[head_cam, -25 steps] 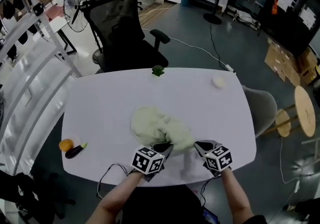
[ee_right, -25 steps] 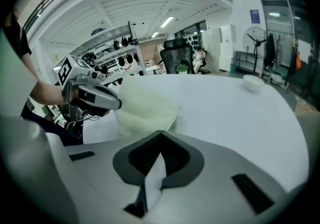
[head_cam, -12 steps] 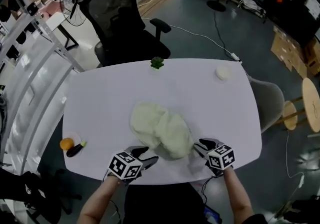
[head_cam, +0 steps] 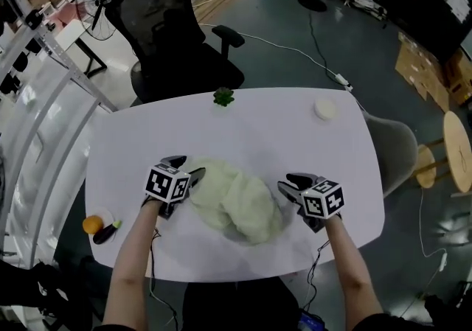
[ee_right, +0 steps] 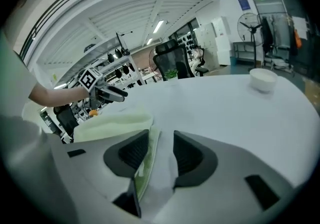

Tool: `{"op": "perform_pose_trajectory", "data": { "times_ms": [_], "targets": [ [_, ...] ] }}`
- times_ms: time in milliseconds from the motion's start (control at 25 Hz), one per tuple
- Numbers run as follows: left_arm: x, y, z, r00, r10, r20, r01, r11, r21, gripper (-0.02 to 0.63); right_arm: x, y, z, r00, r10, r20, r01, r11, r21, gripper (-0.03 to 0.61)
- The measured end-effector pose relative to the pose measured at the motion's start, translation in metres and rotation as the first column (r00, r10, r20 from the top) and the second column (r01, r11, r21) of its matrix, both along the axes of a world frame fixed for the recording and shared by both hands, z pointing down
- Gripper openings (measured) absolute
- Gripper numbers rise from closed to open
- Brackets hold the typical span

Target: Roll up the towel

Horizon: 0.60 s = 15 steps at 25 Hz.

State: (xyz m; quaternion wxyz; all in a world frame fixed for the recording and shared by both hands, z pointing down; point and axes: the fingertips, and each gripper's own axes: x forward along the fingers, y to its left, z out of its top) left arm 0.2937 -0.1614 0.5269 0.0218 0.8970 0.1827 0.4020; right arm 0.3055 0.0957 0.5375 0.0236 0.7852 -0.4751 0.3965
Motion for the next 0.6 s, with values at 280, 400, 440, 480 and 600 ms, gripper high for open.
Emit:
{"op": "perform_pose_trajectory", "data": {
  "times_ms": [280,400,440,480,600],
  "targets": [
    [0.035,-0.01,0.046,0.995,0.056,0.083,-0.066,0.991,0.116,0.314,0.013,-0.034,0.029,0.996,-0.043,0.074,0.045,0.999,-0.03,0.166],
    [0.034,-0.004,0.057,0.991,0.069,0.117,-0.08,0.992,0.099,0.314,0.011,-0.049,0.039,0.99,-0.058,0.13,0.059,0.998,-0.008,0.163],
    [0.033,-0.001,0.059,0.99,0.067,0.128,-0.079,0.993,0.088,0.316,0.01,-0.052,0.042,0.987,-0.057,0.15,0.059,0.998,-0.009,0.162],
    [0.031,0.001,0.062,0.988,0.063,0.139,-0.074,0.994,0.076,0.316,0.009,-0.054,0.047,0.984,-0.052,0.168,0.056,0.998,-0.019,0.162],
    [0.027,0.006,0.068,0.987,0.048,0.154,-0.061,0.995,0.079,0.31,0.005,-0.057,0.054,0.977,-0.052,0.209,0.061,0.997,-0.037,0.154]
  ]
}}
